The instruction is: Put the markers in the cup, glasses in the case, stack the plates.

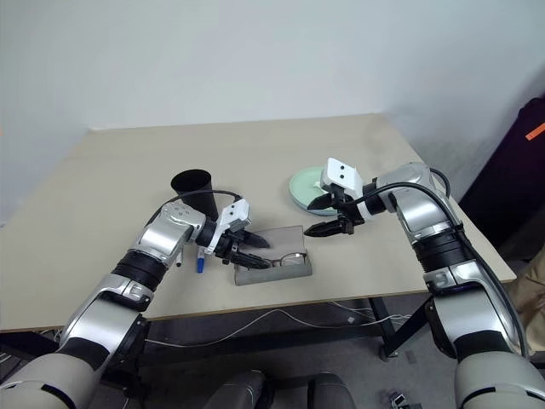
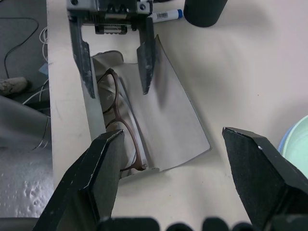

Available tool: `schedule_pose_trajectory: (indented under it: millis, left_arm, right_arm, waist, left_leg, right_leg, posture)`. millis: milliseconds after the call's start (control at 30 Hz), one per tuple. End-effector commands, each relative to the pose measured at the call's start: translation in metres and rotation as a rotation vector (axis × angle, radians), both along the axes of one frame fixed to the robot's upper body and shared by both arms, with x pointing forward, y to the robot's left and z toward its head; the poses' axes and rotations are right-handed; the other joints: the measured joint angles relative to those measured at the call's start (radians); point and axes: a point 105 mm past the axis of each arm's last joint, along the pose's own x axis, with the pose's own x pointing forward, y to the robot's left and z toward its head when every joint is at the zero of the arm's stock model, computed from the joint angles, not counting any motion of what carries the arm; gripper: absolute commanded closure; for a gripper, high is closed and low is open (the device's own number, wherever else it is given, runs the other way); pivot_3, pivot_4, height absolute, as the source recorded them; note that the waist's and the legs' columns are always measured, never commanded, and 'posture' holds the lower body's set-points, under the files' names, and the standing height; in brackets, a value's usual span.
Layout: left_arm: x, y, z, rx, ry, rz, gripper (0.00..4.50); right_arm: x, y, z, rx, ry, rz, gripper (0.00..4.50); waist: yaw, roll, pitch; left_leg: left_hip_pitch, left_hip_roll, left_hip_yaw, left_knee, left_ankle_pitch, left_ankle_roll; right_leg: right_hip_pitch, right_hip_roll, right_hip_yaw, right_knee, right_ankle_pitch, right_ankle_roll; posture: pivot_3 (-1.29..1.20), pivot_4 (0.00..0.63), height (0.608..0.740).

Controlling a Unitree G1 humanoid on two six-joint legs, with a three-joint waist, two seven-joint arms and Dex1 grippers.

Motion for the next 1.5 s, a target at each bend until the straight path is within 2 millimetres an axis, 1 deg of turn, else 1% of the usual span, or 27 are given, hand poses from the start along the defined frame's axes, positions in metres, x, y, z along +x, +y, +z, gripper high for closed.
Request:
schedule_pose_trajectory:
  millis: [33,133,233,267,333,367,467,567,667,833,1033,1133,1267,1500]
  left_arm:
    - [0.014,-0.008,0.047,-0.114,-0.111,0.025,1.54]
    - [0.023,-0.003,0.055,-0.127,-0.112,0.073,1.54]
    - [0.035,0.004,0.056,-0.128,-0.138,0.146,2.11]
    - [0.038,0.007,0.053,-0.111,-0.144,0.165,2.51]
    - [0.045,0.012,0.045,-0.079,-0.158,0.214,3.05]
    - [0.049,0.015,0.039,-0.056,-0.169,0.240,3.45]
    - [0.057,0.019,0.028,-0.015,-0.201,0.301,4.45]
    - [0.060,0.021,0.019,0.030,-0.236,0.315,4.48]
    - [0.063,0.021,0.015,0.047,-0.263,0.335,4.48]
    - [0.055,0.018,0.009,0.054,-0.239,0.279,4.48]
    - [0.040,0.019,0.008,0.073,-0.193,0.182,4.48]
    - [0.030,0.019,0.012,0.068,-0.175,0.134,4.48]
    - [0.012,0.019,0.015,0.079,-0.164,0.061,4.48]
    - [-0.011,0.020,0.010,0.095,-0.157,0.024,4.48]
  right_arm:
    - [0.001,0.004,0.014,0.012,-0.051,0.022,0.96]
    - [0.001,0.003,0.014,0.012,-0.051,0.022,0.96]
    - [0.001,0.004,0.014,0.012,-0.051,0.022,0.96]
    - [0.001,0.004,0.014,0.012,-0.051,0.022,0.96]
    - [0.001,0.004,0.015,0.012,-0.051,0.024,0.96]
    - [0.001,0.005,0.015,0.012,-0.051,0.025,0.96]
    - [0.001,0.005,0.015,0.013,-0.050,0.026,0.96]
    - [0.000,0.004,0.015,0.012,-0.049,0.026,0.96]
    - [0.000,0.004,0.015,0.011,-0.047,0.026,0.96]
    - [-0.002,0.004,0.014,0.010,-0.043,0.027,0.96]
    - [-0.004,-0.003,0.012,-0.012,-0.034,0.031,0.96]
    - [-0.006,-0.008,0.013,-0.016,-0.028,0.037,0.96]
    - [-0.007,-0.012,0.014,-0.019,-0.027,0.036,0.96]
    - [-0.007,-0.014,0.016,-0.024,-0.031,0.030,0.96]
  waist:
    - [0.001,0.000,0.000]
    - [0.000,0.000,0.000]
    - [-0.002,0.000,0.000]
    - [-0.003,0.000,0.000]
    - [-0.002,0.000,0.000]
    - [-0.001,0.000,0.000]
    - [0.000,0.000,0.000]
    - [0.002,0.000,0.000]
    - [0.002,-0.001,0.000]
    - [0.001,-0.001,0.000]
    - [-0.001,-0.001,0.000]
    - [-0.001,-0.001,0.000]
    - [-0.001,0.000,0.000]
    - [-0.001,0.000,0.000]
  left_leg:
    - [0.000,0.000,0.000,0.000,0.000,0.000]
    - [0.000,0.000,0.000,0.000,0.000,0.000]
    - [0.001,0.000,0.000,0.000,0.000,0.000]
    - [0.001,0.000,0.000,0.000,0.000,0.000]
    - [0.001,0.000,0.000,0.000,0.000,0.000]
    - [0.001,0.000,0.000,0.000,0.000,0.000]
    - [0.000,0.000,0.000,0.000,0.000,0.000]
    - [0.000,0.000,0.000,0.001,0.000,0.000]
    - [0.000,-0.001,0.000,0.001,0.000,0.000]
    - [0.000,-0.001,0.000,0.001,0.000,0.000]
    - [0.000,-0.001,0.001,0.001,0.000,0.000]
    - [0.000,0.000,0.001,0.001,0.000,0.000]
    - [0.000,0.000,0.001,0.001,0.000,0.000]
    - [0.000,0.000,0.000,0.001,0.000,0.000]
  right_leg:
    - [0.000,0.000,0.000,0.000,0.000,0.000]
    - [0.000,0.000,0.000,0.000,0.000,0.000]
    - [0.001,0.000,0.000,0.000,0.000,0.000]
    - [0.001,0.000,0.000,0.000,0.000,0.000]
    - [0.000,0.001,0.000,0.000,0.000,0.000]
    - [0.000,0.001,0.000,0.000,0.000,0.000]
    - [0.000,0.000,0.000,0.000,0.000,0.000]
    - [0.001,0.000,0.000,0.000,0.000,0.001]
    - [0.001,0.000,0.000,0.000,0.000,0.001]
    - [0.001,0.000,0.000,0.000,0.001,0.002]
    - [0.001,0.000,0.000,0.000,0.001,0.002]
    - [0.000,0.000,0.000,0.000,0.001,0.002]
    - [0.000,0.000,0.000,0.000,0.001,0.002]
    - [-0.001,0.000,0.001,0.000,0.001,0.001]
  posture:
    - [0.00,0.000,0.740]
    - [0.00,0.000,0.740]
    - [0.00,0.000,0.740]
    - [0.00,0.000,0.740]
    - [0.00,0.000,0.740]
    - [0.00,0.000,0.740]
    - [0.00,0.000,0.740]
    - [0.00,0.000,0.740]
    - [0.00,0.000,0.740]
    - [0.00,0.000,0.740]
    - [0.00,0.000,0.740]
    - [0.00,0.000,0.740]
    - [0.00,0.000,0.740]
    - [0.00,0.000,0.740]
